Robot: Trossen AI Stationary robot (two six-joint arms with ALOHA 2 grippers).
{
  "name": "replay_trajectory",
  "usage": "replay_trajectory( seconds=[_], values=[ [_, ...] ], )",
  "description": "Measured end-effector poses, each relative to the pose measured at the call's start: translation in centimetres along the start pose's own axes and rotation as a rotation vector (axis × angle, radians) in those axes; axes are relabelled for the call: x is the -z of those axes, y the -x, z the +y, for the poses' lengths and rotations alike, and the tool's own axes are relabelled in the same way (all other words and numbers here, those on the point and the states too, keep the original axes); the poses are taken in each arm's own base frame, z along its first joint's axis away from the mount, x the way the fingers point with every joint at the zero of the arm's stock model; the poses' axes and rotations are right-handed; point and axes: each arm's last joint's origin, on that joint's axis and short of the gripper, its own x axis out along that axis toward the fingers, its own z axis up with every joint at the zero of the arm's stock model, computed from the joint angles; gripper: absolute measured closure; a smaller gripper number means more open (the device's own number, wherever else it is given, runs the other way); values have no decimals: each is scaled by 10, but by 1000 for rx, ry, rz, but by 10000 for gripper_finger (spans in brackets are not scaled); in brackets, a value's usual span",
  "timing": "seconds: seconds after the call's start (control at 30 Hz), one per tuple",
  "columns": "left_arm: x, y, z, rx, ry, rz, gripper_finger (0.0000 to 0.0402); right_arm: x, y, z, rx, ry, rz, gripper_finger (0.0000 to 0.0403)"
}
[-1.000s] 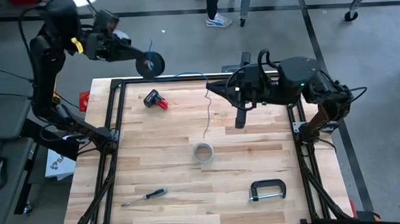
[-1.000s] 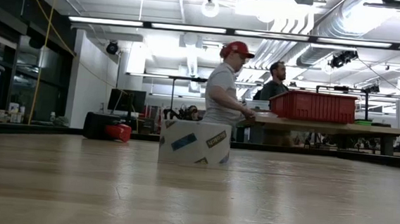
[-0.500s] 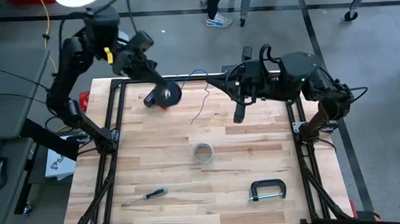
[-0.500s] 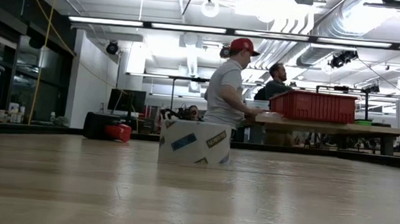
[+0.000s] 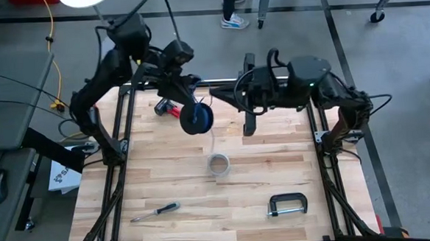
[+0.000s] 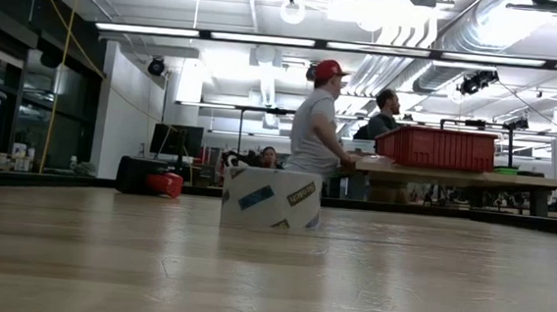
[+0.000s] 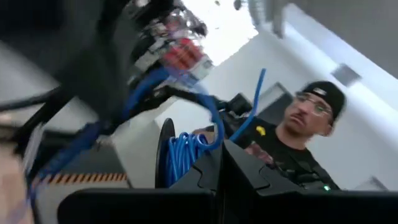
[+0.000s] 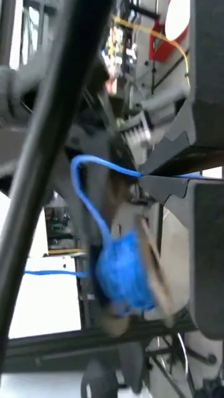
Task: Coil cords
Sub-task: Coil the blue wire on the spool
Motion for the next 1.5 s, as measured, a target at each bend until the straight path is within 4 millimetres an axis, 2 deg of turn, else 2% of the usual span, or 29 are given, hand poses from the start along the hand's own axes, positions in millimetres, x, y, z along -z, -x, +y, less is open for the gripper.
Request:
replay_trajectory(
  seconds=[0.17, 0.43, 0.6, 0.73, 0.97, 1.07, 1.27, 1.4, 1.5],
  values=[
    [-14, -9, -1, 113, -136, -35, 397, 6, -12, 4, -55, -15, -15, 403],
    [-24, -10, -9, 182, -410, -175, 397, 10, -19, 8, -97, -48, -12, 403],
    [-26, -1, -24, 190, -636, -312, 397, 10, -19, 8, -98, -73, -11, 403],
    [-25, 13, -39, 159, -835, -367, 397, 11, -19, 8, -96, -74, -6, 403],
    [-19, 43, -58, -19, -916, -357, 397, 10, -19, 8, -87, -130, -7, 400],
    [-15, 56, -63, -122, -939, -354, 397, 12, -19, 7, -80, -145, 14, 375],
    [-6, 72, -77, -260, -1044, -388, 397, 17, -25, 1, 89, -107, 30, 265],
    [-4, 73, -86, -261, -1091, -412, 397, 32, -42, -4, 134, -98, 67, 203],
    [-3, 74, -90, -250, -1111, -424, 397, 48, -59, -6, 186, -85, 104, 182]
  ],
)
